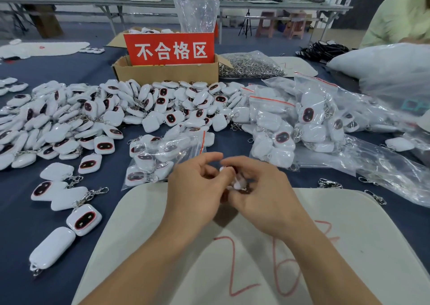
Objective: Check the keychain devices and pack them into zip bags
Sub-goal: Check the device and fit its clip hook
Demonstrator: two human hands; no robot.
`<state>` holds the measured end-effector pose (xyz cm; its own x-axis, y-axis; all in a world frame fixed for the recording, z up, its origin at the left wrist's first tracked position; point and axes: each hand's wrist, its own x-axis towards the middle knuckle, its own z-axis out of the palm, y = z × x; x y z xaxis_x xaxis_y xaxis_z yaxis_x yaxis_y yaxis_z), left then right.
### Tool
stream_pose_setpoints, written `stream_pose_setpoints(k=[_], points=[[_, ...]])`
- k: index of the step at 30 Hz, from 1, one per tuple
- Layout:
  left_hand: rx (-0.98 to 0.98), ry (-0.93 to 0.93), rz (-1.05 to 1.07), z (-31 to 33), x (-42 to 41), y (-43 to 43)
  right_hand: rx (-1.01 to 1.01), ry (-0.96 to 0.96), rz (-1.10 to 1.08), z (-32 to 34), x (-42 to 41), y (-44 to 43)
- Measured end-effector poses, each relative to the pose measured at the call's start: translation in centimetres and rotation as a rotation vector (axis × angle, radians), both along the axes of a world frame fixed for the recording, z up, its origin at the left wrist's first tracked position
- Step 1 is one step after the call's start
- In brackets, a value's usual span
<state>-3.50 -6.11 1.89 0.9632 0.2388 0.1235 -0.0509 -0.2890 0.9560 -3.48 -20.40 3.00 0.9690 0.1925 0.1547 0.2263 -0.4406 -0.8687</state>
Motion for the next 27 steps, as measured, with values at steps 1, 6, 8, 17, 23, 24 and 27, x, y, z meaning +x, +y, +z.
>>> stream_pose_setpoints(k=[1, 6, 8, 17, 23, 24, 27], points=[[0.048, -0.012, 0.0, -0.1, -0.1, 0.0, -0.059, 0.017, 0.043, 0.1, -0.1, -0.1], [0.134, -0.084, -0.072, -0.3, -0.3, -0.3, -0.096, 0.027, 0.041, -0.1, 0.7, -0.6], [0.18, -0.12, -0.103, -0.4, -0.4, -0.5, -0.055, 0.011, -0.026, -0.3, 0.8, -0.5], [0.259, -0.198, -0.113, -0.3, -0.5, -0.3, 0.487, 0.294, -0.13, 0.2, 0.9, -0.7], [0.199, -0.159, -0.105, -0.3, -0.3, -0.3, 0.54, 0.326, -0.126, 0.3, 1.0, -0.9], [0.188, -0.147, -0.1, -0.2, -0.4, -0.3, 0.537, 0.326, -0.129, 0.3, 1.1, -0.9], [0.151, -0.12, -0.063, -0.1, -0.5, -0.5, 0.53, 0.315, -0.15, 0.2, 1.2, -1.0]])
